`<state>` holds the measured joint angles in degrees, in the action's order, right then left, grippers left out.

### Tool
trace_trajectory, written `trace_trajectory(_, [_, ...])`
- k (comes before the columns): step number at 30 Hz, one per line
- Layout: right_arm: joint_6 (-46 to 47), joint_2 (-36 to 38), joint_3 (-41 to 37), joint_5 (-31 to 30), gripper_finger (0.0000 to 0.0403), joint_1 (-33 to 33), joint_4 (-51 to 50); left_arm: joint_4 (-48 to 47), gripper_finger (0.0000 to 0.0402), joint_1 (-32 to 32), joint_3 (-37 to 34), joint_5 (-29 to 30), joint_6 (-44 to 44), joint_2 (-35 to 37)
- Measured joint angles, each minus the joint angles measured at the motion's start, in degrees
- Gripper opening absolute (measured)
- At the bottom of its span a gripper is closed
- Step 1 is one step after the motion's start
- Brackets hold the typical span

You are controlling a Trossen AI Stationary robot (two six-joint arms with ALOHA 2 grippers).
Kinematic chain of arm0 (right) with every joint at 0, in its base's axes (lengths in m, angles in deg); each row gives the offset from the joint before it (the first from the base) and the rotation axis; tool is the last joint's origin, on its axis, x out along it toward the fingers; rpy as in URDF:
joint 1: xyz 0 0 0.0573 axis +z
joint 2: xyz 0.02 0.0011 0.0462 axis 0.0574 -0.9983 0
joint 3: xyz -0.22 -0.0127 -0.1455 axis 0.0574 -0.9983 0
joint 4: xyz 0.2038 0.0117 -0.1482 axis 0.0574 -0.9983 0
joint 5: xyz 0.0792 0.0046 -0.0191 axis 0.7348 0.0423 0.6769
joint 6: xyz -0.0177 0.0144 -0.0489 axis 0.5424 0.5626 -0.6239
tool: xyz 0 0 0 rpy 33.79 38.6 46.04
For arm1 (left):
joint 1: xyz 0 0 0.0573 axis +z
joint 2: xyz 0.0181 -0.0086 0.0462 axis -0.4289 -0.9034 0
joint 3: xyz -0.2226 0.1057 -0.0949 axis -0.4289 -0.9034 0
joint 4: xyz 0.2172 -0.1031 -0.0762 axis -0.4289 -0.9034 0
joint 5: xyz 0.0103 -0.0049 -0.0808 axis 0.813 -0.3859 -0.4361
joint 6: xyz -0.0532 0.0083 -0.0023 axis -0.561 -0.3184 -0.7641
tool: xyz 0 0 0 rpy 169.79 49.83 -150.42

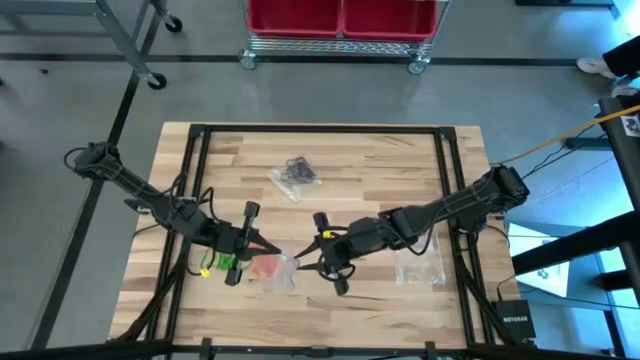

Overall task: Sort rubber bands
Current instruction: Open the transparent zip bag

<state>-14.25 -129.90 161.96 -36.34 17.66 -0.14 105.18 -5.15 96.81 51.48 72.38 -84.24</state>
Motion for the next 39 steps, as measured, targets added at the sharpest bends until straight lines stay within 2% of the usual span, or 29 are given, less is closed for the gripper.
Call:
trace_trajectory(4, [0.1,0.0,0.0,-3.5,0.0113,0.0,-1.0,-0.1,0.0,-0.2,0.0,0.0,-0.7,0.0])
trace_trajectory(16, [-1.0,0.0,0.0,-4.4,0.0169,0.0,-4.2,0.0,0.0,-0.2,0.0,-0.1,-1.0,0.0])
trace_trajectory(20, [-2.9,0.0,0.0,-6.7,0.0167,0.0,-5.8,0.0,0.0,-0.2,0.0,-1.4,-1.5,0.0])
trace_trajectory(28, [-3.5,0.1,0.0,-6.7,0.0149,0.0,-2.2,-0.1,0.0,-0.2,0.0,-2.1,-2.3,0.0])
trace_trajectory(39, [-4.0,0.1,0.0,-5.2,0.0147,0.1,0.7,-0.2,0.0,-0.2,0.0,-2.1,-2.3,0.0])
